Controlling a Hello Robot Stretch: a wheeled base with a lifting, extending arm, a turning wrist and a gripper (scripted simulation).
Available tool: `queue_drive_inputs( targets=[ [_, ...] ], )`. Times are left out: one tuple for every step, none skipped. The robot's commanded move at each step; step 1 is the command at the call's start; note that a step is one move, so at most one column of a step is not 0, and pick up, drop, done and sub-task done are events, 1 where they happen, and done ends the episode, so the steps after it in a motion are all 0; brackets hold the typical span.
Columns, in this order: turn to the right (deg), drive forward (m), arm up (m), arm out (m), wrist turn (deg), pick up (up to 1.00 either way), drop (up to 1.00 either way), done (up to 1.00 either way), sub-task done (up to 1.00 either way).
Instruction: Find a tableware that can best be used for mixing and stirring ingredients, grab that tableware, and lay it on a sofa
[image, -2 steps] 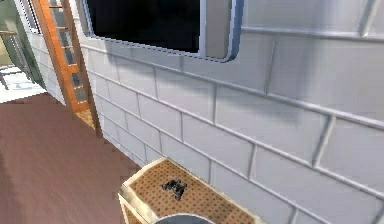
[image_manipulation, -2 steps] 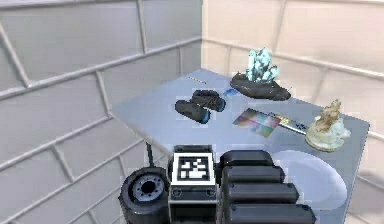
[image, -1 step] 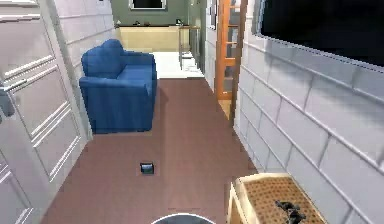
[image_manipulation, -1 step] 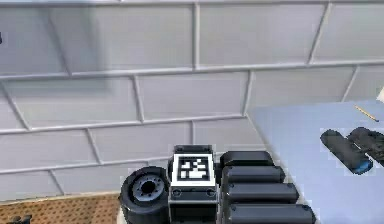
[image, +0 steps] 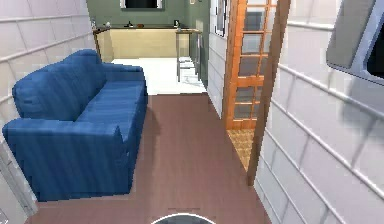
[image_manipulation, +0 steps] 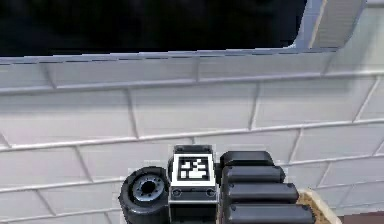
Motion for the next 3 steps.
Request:
queue_drive_inputs(
  targets=[
    [0.0, 0.50, 0.00, 0.00, 0.0, 0.00, 0.00, 0.00, 0.00],
    [-12.0, 0.00, 0.00, 0.00, 0.0, 0.00, 0.00, 0.00, 0.00],
    [0.0, 0.15, 0.00, 0.00, 0.0, 0.00, 0.00, 0.00, 0.00]
  ],
)
